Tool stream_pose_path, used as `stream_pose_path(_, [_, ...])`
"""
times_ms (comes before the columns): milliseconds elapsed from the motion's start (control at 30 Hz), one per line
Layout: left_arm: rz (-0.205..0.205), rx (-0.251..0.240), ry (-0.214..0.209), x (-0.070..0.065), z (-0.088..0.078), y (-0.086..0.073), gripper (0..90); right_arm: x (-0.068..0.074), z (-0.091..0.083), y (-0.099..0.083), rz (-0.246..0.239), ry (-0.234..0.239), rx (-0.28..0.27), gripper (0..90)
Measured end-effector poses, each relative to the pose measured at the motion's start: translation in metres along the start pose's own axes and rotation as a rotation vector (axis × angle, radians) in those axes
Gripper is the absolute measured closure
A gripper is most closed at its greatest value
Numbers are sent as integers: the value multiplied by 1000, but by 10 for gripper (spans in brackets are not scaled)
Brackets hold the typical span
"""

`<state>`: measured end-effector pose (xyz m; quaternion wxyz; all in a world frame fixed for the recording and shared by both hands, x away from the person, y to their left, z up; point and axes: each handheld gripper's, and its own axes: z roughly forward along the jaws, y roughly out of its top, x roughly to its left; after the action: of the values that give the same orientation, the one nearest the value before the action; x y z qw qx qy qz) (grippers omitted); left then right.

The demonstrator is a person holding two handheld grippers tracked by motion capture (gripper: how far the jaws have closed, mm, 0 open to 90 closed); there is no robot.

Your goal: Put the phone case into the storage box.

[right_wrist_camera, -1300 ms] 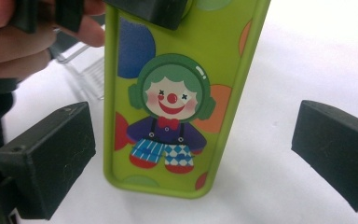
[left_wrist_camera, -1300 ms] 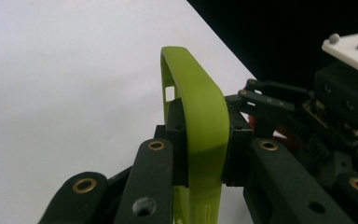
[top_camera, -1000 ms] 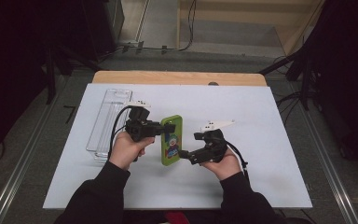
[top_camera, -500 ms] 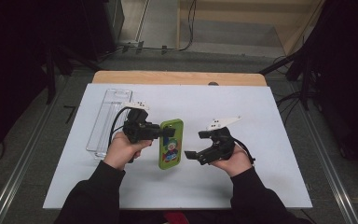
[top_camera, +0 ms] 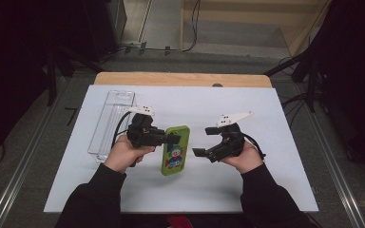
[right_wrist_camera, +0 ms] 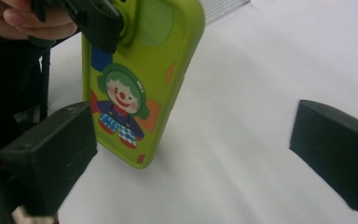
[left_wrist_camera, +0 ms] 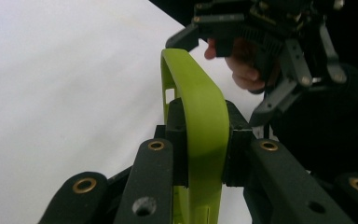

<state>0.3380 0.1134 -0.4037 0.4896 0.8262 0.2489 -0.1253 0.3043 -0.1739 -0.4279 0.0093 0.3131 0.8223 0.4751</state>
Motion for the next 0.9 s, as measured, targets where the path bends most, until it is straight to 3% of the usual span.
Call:
stream_pose_path(33, [2, 2, -2, 0, 1, 0, 778, -1, -2, 1, -1, -2, -8, 136])
stream_pose_path(167, [17, 14, -8, 0, 3, -1, 778, -5, -5, 5, 1, 17, -11, 137])
stream_pose_path(433, [58, 16, -19, -3, 6, -2, 778, -7, -5, 13, -63, 39, -7, 206])
stream_pose_path(900, [76, 32, -55, -5, 8, -2, 778, -10, 3, 21, -111, 97, 0, 340])
